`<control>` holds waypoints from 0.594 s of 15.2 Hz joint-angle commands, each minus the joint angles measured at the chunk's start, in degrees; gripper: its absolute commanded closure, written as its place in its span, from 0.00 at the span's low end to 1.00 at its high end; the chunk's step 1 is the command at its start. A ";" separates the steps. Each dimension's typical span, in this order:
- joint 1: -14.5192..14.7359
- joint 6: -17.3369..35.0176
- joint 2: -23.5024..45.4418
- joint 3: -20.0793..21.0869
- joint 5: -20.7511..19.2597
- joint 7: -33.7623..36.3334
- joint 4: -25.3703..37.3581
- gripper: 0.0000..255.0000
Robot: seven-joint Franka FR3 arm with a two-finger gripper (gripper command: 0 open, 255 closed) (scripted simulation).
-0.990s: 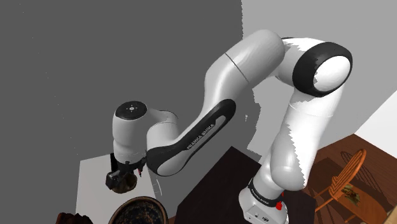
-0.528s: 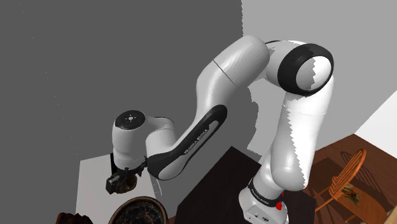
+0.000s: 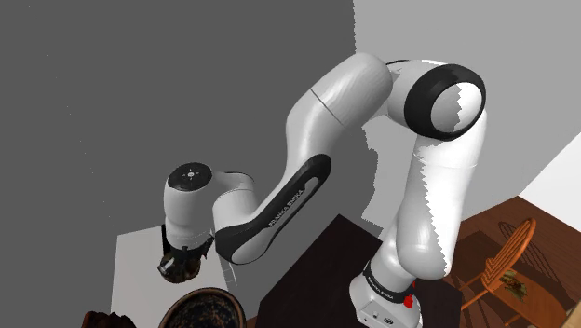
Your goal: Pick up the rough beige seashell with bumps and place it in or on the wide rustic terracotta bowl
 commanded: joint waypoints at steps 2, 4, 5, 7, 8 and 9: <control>0.00 0.00 0.00 0.00 0.00 0.00 0.00 1.00; 0.00 0.00 0.00 0.00 0.00 0.00 0.00 1.00; 0.00 0.00 0.00 0.00 0.00 0.00 0.00 1.00; 0.00 0.00 0.00 0.00 0.00 0.00 0.00 1.00; 0.00 0.00 0.00 0.00 0.00 0.00 0.00 1.00; 0.00 0.00 0.00 0.00 0.00 0.00 0.00 0.00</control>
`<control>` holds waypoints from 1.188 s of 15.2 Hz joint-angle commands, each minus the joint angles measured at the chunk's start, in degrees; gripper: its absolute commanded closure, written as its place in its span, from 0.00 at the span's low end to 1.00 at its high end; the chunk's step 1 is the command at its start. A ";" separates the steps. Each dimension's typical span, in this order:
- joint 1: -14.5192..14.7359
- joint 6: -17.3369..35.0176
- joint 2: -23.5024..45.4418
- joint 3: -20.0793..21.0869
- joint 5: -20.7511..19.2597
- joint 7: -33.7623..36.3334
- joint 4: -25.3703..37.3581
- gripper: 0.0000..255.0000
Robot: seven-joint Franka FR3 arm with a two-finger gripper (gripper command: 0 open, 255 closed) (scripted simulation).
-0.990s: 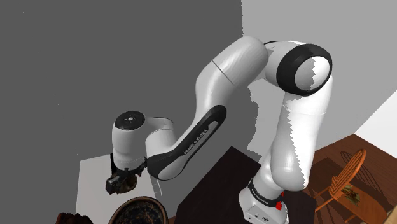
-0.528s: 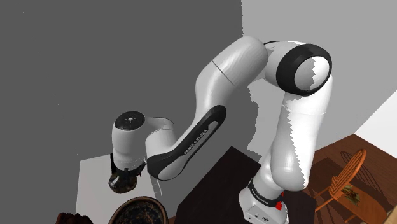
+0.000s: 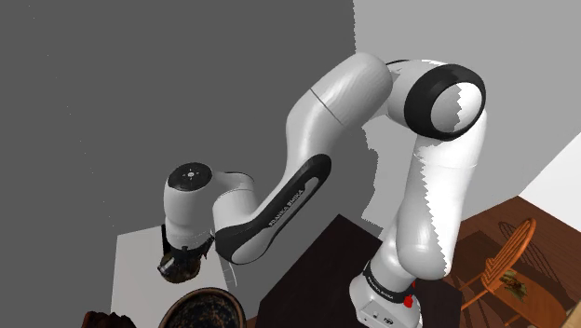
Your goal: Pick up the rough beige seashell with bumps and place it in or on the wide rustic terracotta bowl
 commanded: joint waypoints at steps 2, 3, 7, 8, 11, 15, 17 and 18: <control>-8.20 -0.50 2.43 4.90 8.93 -21.91 2.98 0.00; -11.93 -2.29 4.61 7.35 12.21 -31.71 5.63 0.00; -17.98 -8.90 12.44 11.63 15.05 -49.67 14.33 0.00; -17.60 -8.34 13.04 11.29 14.57 -49.35 14.30 0.00; -16.34 -6.66 14.83 10.14 13.22 -48.45 14.30 0.00; -15.22 -5.25 16.38 9.09 12.12 -47.71 14.40 0.00; -15.22 -5.25 16.38 9.09 12.12 -47.72 14.40 0.00; -15.22 -5.25 16.38 9.09 12.12 -47.72 14.40 0.00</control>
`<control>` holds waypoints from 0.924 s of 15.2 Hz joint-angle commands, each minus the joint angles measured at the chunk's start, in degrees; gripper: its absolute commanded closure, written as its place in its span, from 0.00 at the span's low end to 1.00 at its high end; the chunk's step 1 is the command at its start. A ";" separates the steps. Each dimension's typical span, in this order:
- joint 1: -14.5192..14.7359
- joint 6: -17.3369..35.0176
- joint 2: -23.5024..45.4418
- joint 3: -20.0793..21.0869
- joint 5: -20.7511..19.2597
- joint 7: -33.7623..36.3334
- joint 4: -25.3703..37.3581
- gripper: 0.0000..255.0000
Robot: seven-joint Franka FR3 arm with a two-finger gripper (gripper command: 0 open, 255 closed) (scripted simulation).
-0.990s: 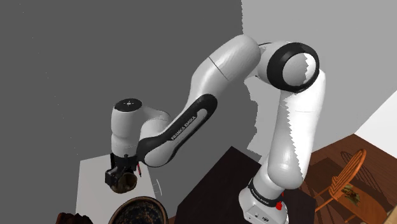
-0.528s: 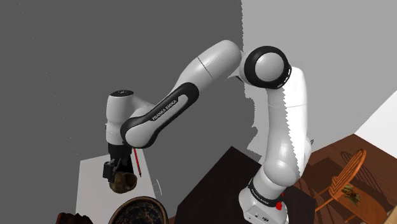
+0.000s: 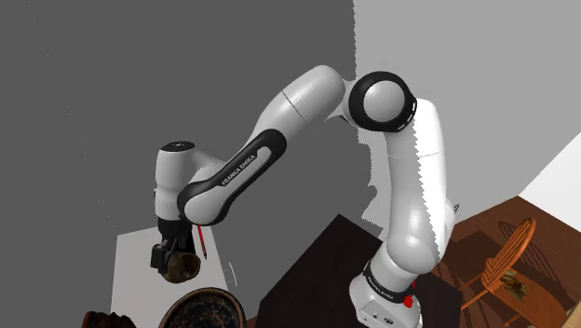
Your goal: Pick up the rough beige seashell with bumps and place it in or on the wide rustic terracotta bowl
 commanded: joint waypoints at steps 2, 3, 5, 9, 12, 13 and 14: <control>0.01 0.03 0.03 -0.02 -0.02 0.00 0.00 0.00; 0.01 0.02 0.02 -0.01 -0.01 0.00 0.00 0.00; 0.01 0.02 0.02 -0.01 -0.01 0.00 0.00 1.00; -0.02 0.02 0.00 -0.01 0.00 -0.02 -0.02 1.00; -0.02 -0.02 0.00 0.00 0.00 -0.02 0.03 1.00; 0.01 0.03 0.03 -0.02 -0.02 0.00 0.00 1.00; -0.32 -0.52 -0.56 0.39 0.38 -0.17 -0.01 1.00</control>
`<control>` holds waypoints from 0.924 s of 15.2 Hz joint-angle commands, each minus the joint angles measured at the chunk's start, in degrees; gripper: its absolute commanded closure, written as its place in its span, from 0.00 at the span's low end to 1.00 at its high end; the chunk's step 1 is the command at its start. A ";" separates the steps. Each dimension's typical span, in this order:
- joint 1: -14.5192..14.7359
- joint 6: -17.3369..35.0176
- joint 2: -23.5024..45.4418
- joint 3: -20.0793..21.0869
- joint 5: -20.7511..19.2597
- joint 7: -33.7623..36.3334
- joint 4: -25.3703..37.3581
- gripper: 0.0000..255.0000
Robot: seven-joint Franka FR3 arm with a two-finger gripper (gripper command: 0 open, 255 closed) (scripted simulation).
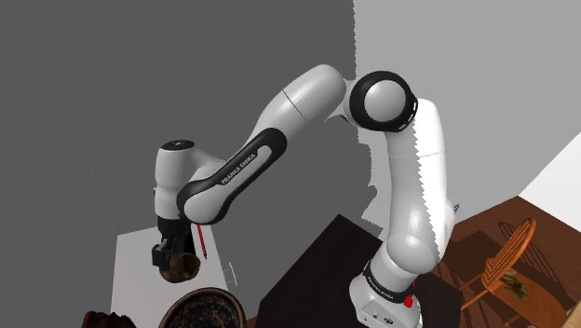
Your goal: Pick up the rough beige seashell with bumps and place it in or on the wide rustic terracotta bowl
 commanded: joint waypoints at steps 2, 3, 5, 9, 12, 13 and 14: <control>-0.81 -1.37 -1.45 1.02 1.03 -0.42 -0.07 1.00; -1.13 -1.94 -2.02 1.42 1.44 -0.60 -0.03 1.00; -1.75 -3.08 -3.16 2.20 2.28 -0.95 0.07 1.00; -2.95 -5.42 -5.39 3.66 3.97 -1.67 0.44 1.00; -3.79 -7.24 -7.02 4.68 5.24 -2.21 0.86 1.00; -4.06 -7.85 -7.56 5.00 5.67 -2.39 1.02 1.00; -4.33 -8.47 -8.09 5.31 6.09 -2.57 1.20 1.00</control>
